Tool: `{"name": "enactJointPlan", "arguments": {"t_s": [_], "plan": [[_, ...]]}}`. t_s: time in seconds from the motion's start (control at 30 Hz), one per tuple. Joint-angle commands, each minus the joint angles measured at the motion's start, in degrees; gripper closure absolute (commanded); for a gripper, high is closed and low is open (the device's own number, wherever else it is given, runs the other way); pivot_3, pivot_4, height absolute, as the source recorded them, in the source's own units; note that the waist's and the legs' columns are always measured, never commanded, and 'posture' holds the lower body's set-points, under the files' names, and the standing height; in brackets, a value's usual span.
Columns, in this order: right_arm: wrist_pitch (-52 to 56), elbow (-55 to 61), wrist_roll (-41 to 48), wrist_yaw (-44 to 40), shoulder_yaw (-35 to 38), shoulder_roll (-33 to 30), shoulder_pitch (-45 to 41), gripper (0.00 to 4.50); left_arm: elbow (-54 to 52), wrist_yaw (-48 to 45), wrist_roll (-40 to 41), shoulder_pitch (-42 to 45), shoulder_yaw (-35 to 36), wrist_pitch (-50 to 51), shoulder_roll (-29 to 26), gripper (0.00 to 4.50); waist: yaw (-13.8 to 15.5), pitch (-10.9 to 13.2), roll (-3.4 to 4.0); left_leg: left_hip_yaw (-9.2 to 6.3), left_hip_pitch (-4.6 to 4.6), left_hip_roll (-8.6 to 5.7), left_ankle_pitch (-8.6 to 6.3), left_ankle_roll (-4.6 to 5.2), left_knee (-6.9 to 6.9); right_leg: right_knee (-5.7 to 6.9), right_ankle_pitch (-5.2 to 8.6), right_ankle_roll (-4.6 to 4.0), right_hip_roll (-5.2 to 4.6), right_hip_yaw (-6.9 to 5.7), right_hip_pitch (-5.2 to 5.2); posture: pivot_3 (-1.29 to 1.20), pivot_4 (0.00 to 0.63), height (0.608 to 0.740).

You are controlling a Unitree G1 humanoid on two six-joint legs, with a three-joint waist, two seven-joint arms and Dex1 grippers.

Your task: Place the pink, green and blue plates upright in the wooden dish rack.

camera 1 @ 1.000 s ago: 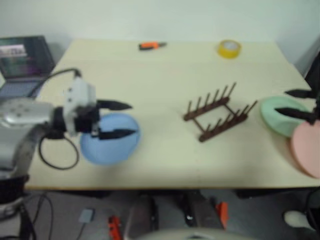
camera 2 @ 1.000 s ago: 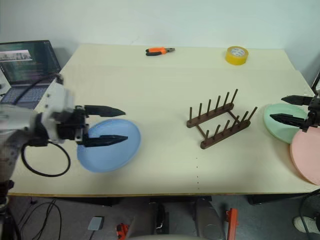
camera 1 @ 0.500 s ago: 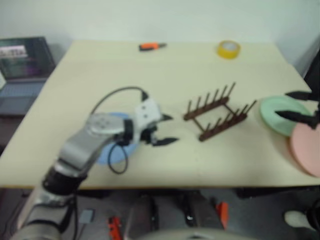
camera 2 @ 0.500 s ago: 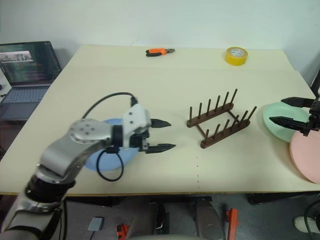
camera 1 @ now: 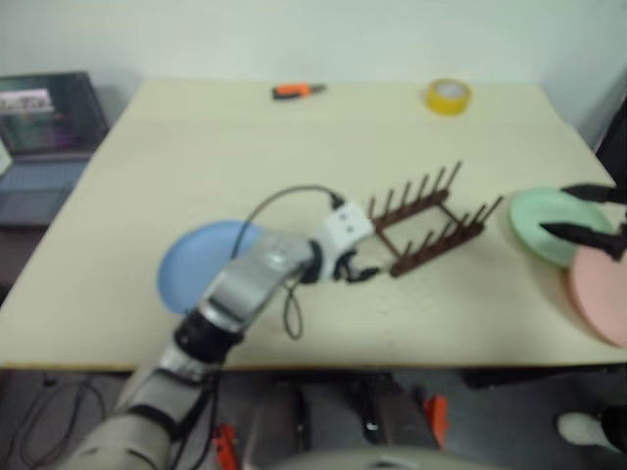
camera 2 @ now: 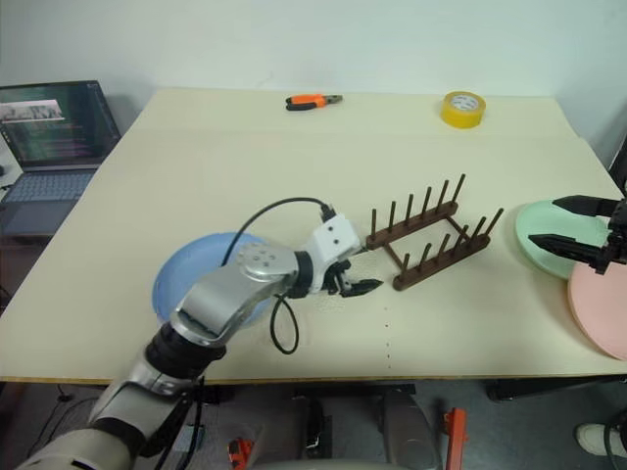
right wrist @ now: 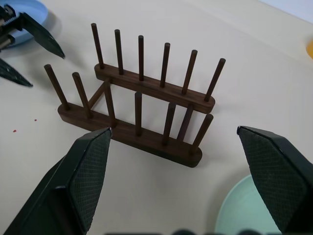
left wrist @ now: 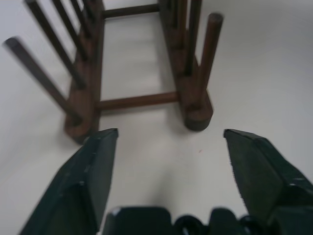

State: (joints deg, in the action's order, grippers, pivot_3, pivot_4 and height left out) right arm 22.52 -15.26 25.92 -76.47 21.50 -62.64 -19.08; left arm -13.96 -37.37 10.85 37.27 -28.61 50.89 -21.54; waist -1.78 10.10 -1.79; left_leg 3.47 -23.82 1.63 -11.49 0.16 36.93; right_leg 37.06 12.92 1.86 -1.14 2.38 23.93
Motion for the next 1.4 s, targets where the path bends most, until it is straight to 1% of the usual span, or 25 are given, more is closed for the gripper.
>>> {"name": "enactJointPlan", "arguments": {"t_s": [0.03,0.23,0.37,0.5,0.83,1.13,1.17,1.23,1.33,1.4], "plan": [[0.7,2.5,1.3,0.6,3.2,-1.7,1.0,0.00,-0.3,0.4,-1.3,2.2,-1.4,1.6,1.5,0.01,0.0,0.0,0.00,-0.02,0.00,0.00,0.00,0.00,0.00,0.00,0.00,0.00,0.00,-0.02,0.00,0.00,0.150,0.740],[1.4,4.0,1.8,1.3,4.3,-1.5,2.6,0.00,4.5,1.1,-3.3,3.8,-3.1,1.3,4.6,0.01,0.0,0.0,0.02,-0.03,0.01,-0.05,0.00,0.00,0.03,0.00,-0.01,0.01,0.00,0.01,-0.02,0.00,0.150,0.740],[1.9,4.9,2.1,1.8,4.9,-1.6,3.3,0.00,10.1,2.1,-5.0,5.3,-4.1,0.2,8.1,0.01,0.1,0.0,0.02,-0.05,0.00,-0.06,0.00,0.00,0.02,-0.02,-0.01,0.01,0.00,-0.01,-0.02,0.00,0.150,0.740],[2.5,5.9,2.4,2.2,5.7,-1.6,4.2,0.00,13.9,2.4,-6.6,5.8,-4.8,-1.0,10.3,0.01,0.0,0.0,0.01,-0.04,-0.02,-0.08,0.00,0.00,0.01,-0.05,0.00,0.01,0.00,-0.01,-0.02,0.00,0.150,0.740],[3.9,8.9,3.4,3.6,8.4,-1.6,7.6,0.00,23.7,3.8,-9.8,7.0,-5.0,-5.1,17.1,0.01,0.1,0.0,0.02,-0.06,-0.03,-0.10,0.00,0.00,0.02,-0.06,-0.01,0.02,-0.01,-0.01,-0.03,0.00,0.150,0.740],[4.7,10.6,3.8,4.7,9.9,-1.4,9.3,0.00,28.2,4.1,-11.7,7.5,-4.5,-7.9,20.1,0.01,0.1,0.0,0.02,-0.10,-0.01,-0.13,0.00,0.00,0.04,-0.10,0.00,0.02,-0.03,-0.02,-0.10,0.00,0.150,0.740],[4.8,10.8,3.8,4.7,10.1,-1.4,9.5,0.00,28.5,4.2,-11.9,7.5,-4.4,-8.1,20.1,0.37,0.1,0.0,0.01,-0.12,-0.01,-0.13,0.00,0.00,0.04,-0.12,0.00,0.02,-0.04,-0.03,-0.12,0.00,0.150,0.740],[4.7,11.0,3.8,4.9,10.4,-1.1,10.0,0.00,29.3,4.1,-12.4,7.5,-4.3,-8.9,19.8,0.90,0.1,0.0,0.02,-0.12,-0.01,-0.14,0.00,0.00,0.04,-0.13,0.00,0.02,-0.04,-0.03,-0.12,0.00,0.150,0.740],[4.6,11.2,3.7,5.4,10.2,-0.7,9.8,0.00,29.7,3.9,-12.7,7.7,-3.9,-9.6,19.2,1.95,0.0,0.0,0.01,-0.13,0.01,-0.13,-0.01,0.00,0.03,-0.12,0.00,0.02,-0.02,-0.04,-0.12,0.00,0.150,0.740],[4.5,11.2,3.7,5.7,9.9,-0.5,9.7,0.00,29.9,3.8,-12.8,7.8,-3.7,-9.9,18.9,2.58,-0.1,0.0,0.00,-0.12,0.02,-0.13,-0.01,0.00,0.03,-0.11,0.00,0.02,-0.01,-0.03,-0.12,0.00,0.150,0.740]]}}
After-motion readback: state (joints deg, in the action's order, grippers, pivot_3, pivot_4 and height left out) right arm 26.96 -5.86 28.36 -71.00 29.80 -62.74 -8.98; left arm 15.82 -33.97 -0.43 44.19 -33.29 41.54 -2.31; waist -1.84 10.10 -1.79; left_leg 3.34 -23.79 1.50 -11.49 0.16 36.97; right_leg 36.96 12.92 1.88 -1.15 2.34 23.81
